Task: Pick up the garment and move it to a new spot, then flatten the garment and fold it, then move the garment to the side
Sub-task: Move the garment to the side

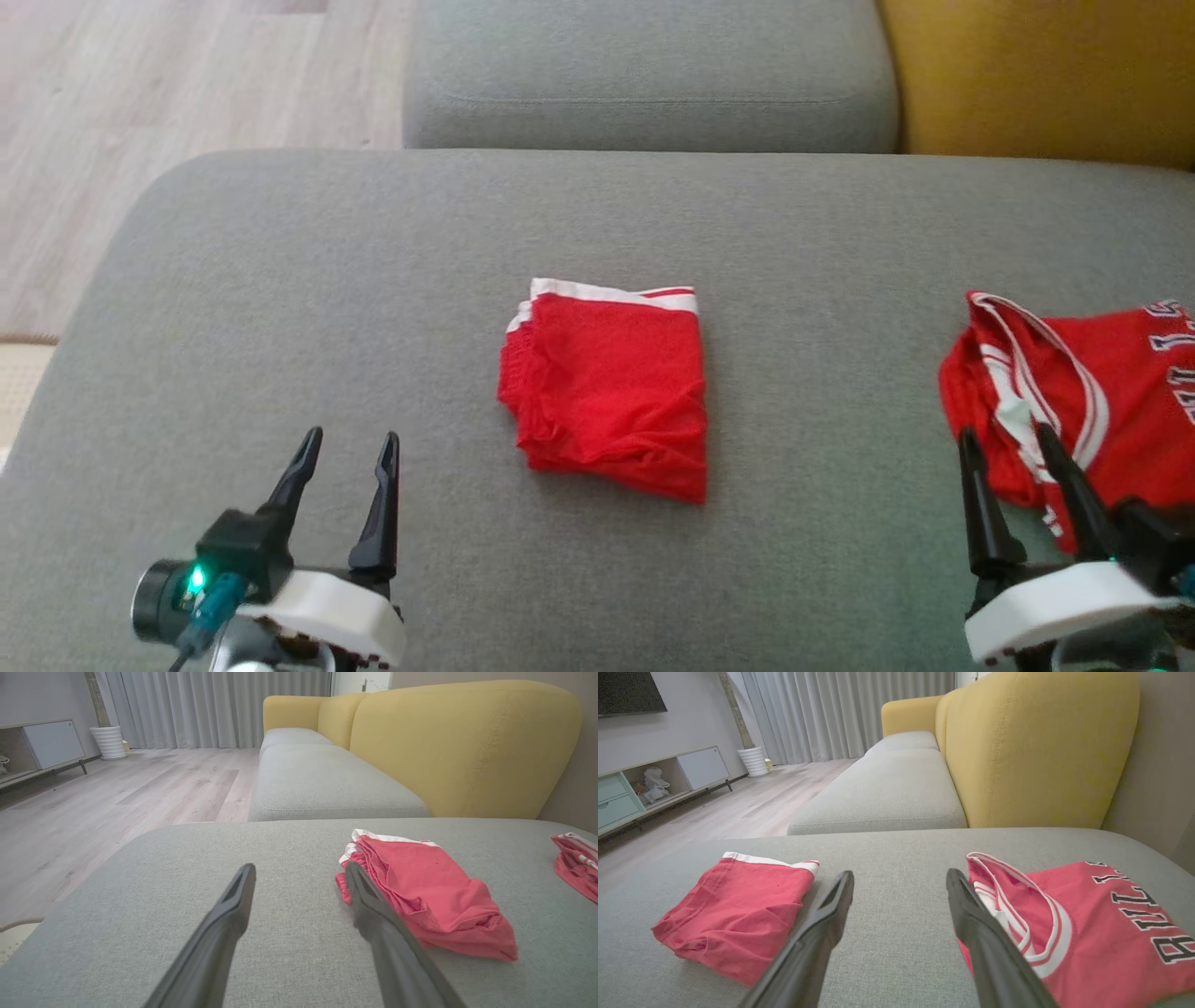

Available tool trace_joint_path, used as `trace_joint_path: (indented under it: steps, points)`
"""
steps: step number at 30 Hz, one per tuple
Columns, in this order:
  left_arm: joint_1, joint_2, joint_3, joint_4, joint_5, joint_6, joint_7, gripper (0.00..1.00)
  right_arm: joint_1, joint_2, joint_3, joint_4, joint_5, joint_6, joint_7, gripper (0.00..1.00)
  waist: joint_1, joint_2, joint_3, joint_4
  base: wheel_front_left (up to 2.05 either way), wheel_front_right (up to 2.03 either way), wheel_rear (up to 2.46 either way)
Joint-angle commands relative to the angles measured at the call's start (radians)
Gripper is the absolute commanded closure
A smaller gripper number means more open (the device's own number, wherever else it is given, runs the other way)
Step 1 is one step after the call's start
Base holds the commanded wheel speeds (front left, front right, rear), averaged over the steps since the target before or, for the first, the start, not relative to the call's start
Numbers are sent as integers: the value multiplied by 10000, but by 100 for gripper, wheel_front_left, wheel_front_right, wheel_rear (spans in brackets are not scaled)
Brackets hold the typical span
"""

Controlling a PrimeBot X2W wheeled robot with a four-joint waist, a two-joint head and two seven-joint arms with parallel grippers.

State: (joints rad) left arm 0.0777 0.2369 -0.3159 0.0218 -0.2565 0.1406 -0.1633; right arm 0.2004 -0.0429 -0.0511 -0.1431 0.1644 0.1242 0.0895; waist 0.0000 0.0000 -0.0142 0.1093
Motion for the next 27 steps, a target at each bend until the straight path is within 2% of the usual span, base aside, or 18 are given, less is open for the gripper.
trace_joint_path:
  steps: [1,8,18,20,21,26,27]
  points:
    - [-563,179,315,-385,69,26,-27,0,-253,-74,178,-272,56,65,-54,0,0,0,39,128,0,0,0]
    - [-1195,85,267,-415,34,-85,-270,0,-863,-74,159,899,-175,65,-385,0,0,0,583,1138,0,0,0]
    - [-2146,-320,166,26,-78,-307,-760,0,-3346,-74,1173,4312,-69,65,-914,0,0,0,1617,2656,0,0,0]
    - [-2255,-380,173,154,-88,-337,-825,0,-3799,-74,1403,4998,123,65,-988,0,0,0,1752,2825,0,0,0]
    - [-2335,-434,189,257,-99,-364,-875,0,-4119,-74,1608,5745,260,65,-820,0,0,0,1832,2934,0,0,0]
    - [-2402,-487,275,405,-76,-372,-944,0,-4568,-74,2006,6952,612,65,-503,0,0,0,1944,2942,0,0,0]
    - [-2399,-489,303,418,-70,-366,-952,0,-4600,-74,2068,7110,661,65,-424,7,0,0,1956,2892,0,0,0]
